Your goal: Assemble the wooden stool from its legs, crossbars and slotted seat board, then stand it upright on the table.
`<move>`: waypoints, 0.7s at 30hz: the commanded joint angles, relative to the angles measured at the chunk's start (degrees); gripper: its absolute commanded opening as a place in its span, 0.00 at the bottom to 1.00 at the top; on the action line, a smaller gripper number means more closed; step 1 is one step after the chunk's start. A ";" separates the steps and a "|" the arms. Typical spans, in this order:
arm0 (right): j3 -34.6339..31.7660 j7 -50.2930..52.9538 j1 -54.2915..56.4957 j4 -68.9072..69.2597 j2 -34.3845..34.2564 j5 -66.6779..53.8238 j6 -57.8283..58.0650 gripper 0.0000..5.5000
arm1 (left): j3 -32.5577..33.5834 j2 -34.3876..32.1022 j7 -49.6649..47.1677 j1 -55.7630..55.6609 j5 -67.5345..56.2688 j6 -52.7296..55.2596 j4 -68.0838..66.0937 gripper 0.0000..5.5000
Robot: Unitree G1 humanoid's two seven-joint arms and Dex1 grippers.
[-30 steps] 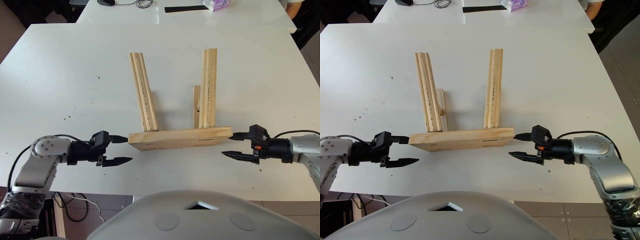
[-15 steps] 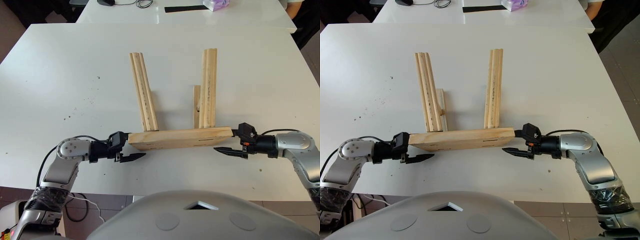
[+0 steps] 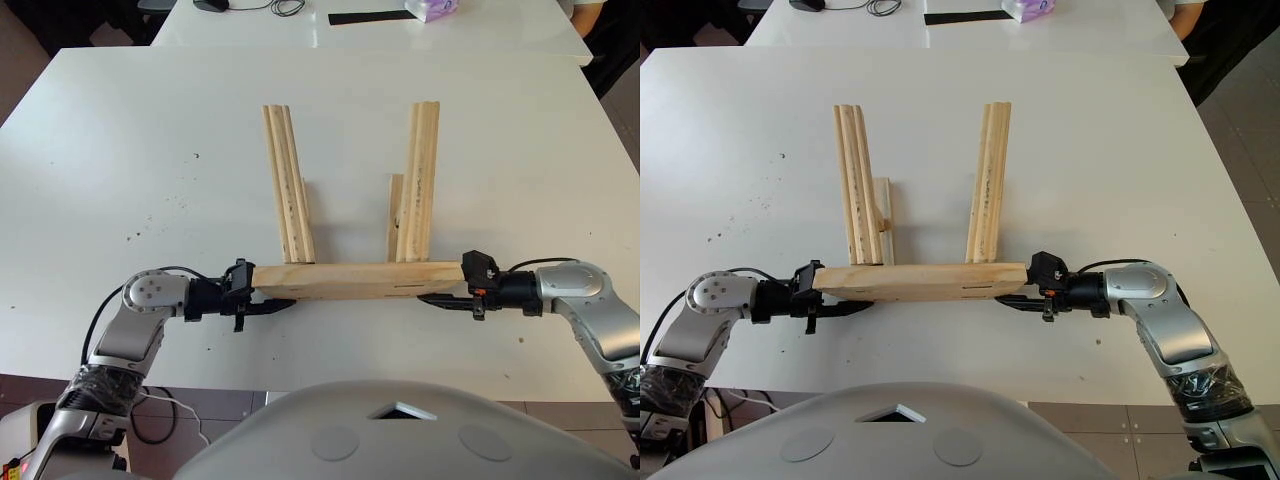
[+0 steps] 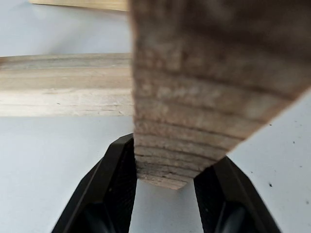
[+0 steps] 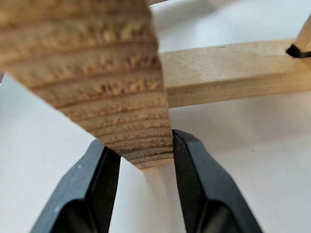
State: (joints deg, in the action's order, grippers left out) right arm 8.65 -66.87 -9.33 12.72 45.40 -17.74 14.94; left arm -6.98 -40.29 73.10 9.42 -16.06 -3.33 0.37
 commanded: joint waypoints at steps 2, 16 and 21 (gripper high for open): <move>-1.12 0.72 -1.09 2.43 0.03 -2.53 3.42 0.29 | 1.32 -0.94 1.43 -0.55 -5.66 4.25 6.45 0.28; -19.16 9.57 0.65 16.94 12.92 -63.36 53.06 0.29 | 11.77 -17.51 -3.68 -7.93 -40.05 55.89 31.14 0.28; -11.60 1.76 7.75 7.60 35.52 -93.93 59.35 0.29 | 12.78 -26.10 -9.47 -21.61 -69.05 70.03 25.66 0.28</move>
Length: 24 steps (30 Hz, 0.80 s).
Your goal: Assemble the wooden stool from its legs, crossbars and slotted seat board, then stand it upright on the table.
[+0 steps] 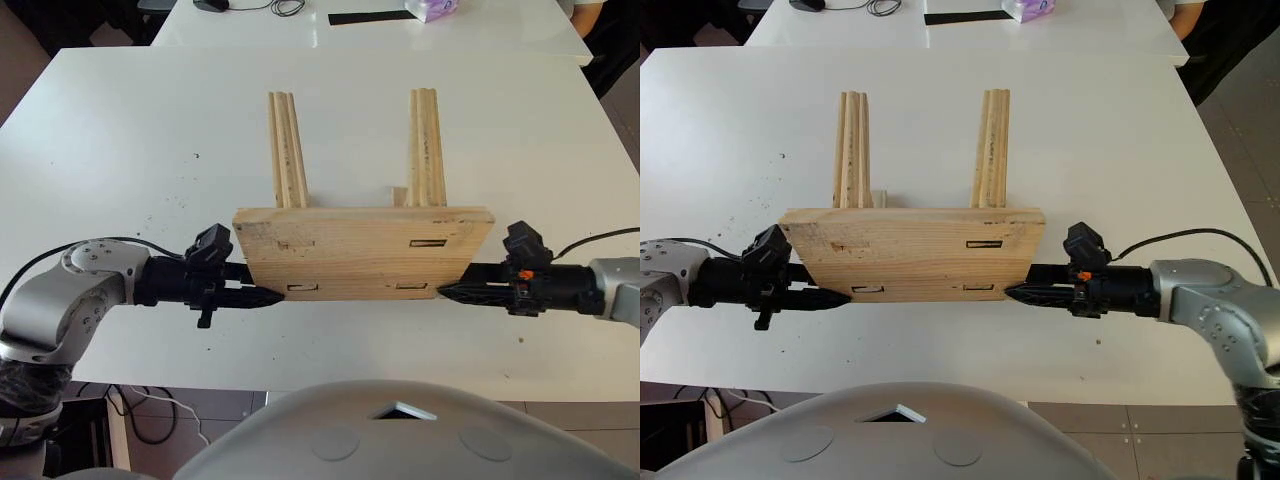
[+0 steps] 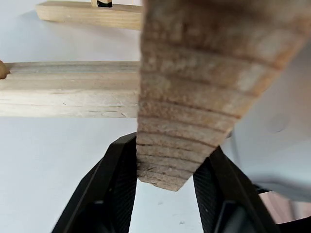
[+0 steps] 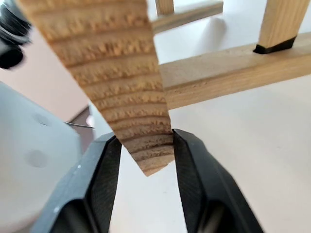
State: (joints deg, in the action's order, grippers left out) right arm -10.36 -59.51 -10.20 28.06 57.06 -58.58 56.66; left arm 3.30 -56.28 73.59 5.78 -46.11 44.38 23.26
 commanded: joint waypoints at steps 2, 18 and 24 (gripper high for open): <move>10.10 -19.48 11.81 -9.84 32.61 -54.41 24.04 0.29 | -2.87 -18.20 -11.26 -23.56 -54.31 25.24 -0.95 0.28; 41.14 -29.73 37.13 -17.02 30.36 -54.42 35.19 0.29 | -41.07 -25.64 4.08 -49.87 -66.88 45.45 -16.68 0.28; 33.19 2.46 23.67 -13.72 21.16 -54.42 9.37 0.29 | -37.04 -24.67 -6.14 -37.30 -66.88 33.57 -16.14 0.28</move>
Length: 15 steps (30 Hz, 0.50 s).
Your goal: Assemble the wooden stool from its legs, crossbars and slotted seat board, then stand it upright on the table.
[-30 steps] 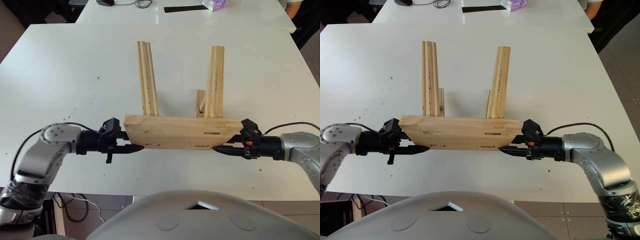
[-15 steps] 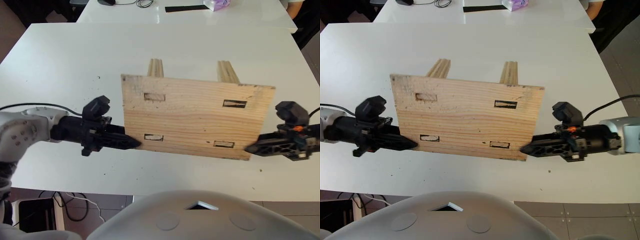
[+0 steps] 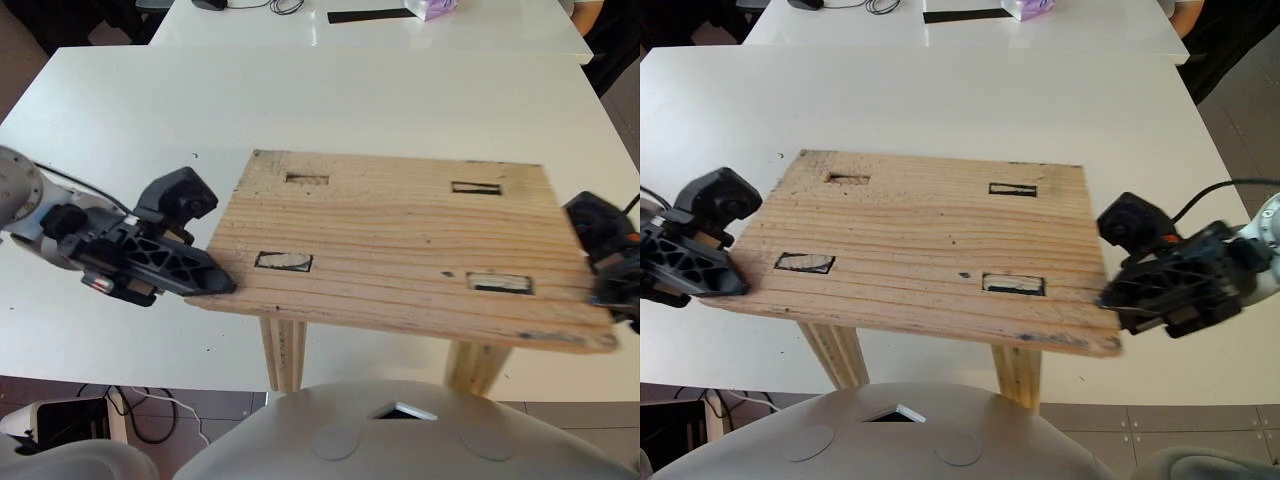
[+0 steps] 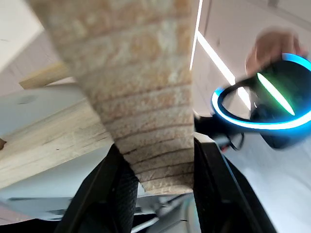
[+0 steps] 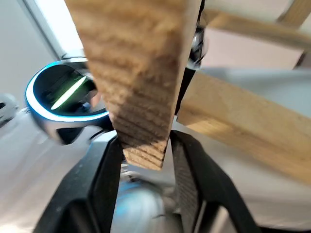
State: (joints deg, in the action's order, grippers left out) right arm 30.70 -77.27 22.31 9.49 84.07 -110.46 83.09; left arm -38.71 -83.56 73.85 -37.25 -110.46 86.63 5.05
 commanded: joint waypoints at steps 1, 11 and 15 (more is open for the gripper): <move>-9.73 25.13 -11.50 6.38 -7.19 -2.53 -20.42 0.29 | 7.54 3.80 -9.46 8.37 -2.54 -11.58 2.71 0.28; -19.70 46.85 -22.77 13.80 -13.62 -1.41 -32.39 0.29 | 22.01 9.85 -31.22 24.44 -2.54 -25.59 11.75 0.28; -22.84 48.06 -23.58 13.88 -14.83 3.52 -31.68 0.40 | 24.65 10.70 -32.67 26.38 -2.54 -25.13 11.28 0.36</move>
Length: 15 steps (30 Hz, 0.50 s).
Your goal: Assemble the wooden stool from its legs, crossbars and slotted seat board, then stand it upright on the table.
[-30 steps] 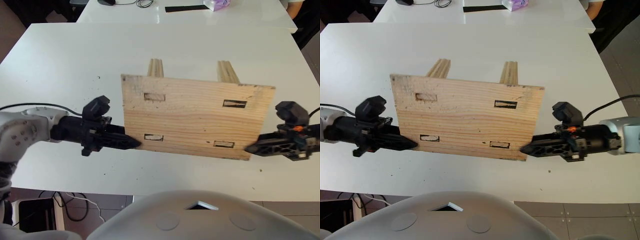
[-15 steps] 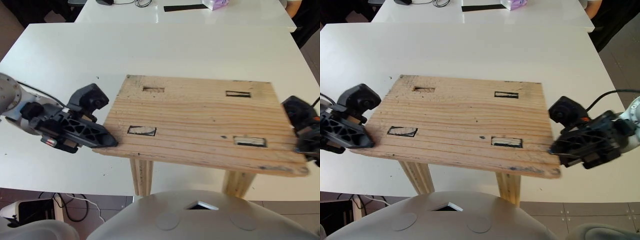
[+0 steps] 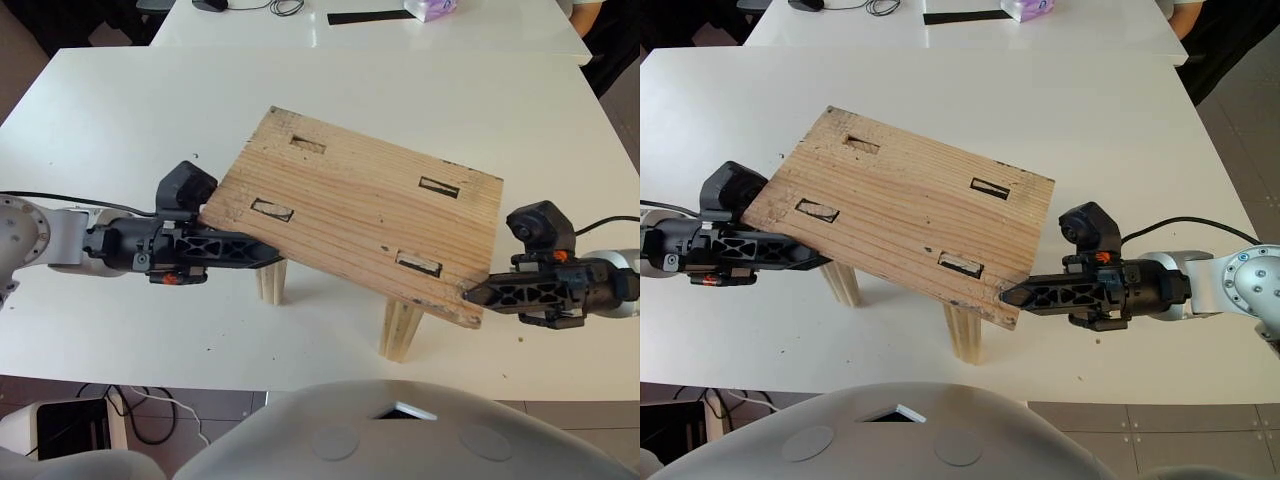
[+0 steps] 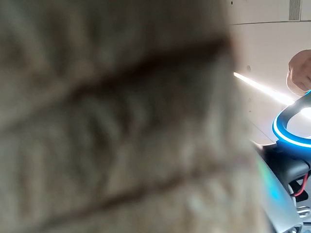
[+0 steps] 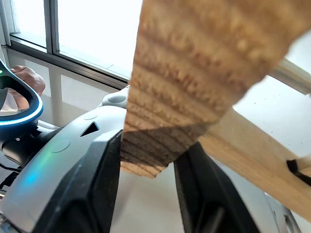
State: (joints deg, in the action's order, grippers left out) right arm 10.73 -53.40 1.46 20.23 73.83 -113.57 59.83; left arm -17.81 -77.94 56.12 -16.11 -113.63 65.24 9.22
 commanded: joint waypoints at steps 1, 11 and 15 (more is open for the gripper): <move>-3.60 23.96 -3.01 3.09 -4.35 6.82 -8.10 0.42 | 4.46 4.95 -14.84 5.56 0.63 -3.34 6.52 0.38; -13.98 22.83 -1.38 -4.34 -4.58 5.67 -5.74 0.70 | 15.75 3.00 -9.95 9.87 9.09 0.95 2.02 0.53; -17.86 23.03 0.02 -6.61 -5.30 4.63 -3.76 0.77 | 22.19 3.80 -3.11 14.25 17.42 1.42 2.21 0.53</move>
State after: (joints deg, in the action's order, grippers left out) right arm -5.13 -31.98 1.07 14.88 68.69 -110.19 54.40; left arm 0.90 -74.35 49.53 -4.95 -101.89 66.85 10.73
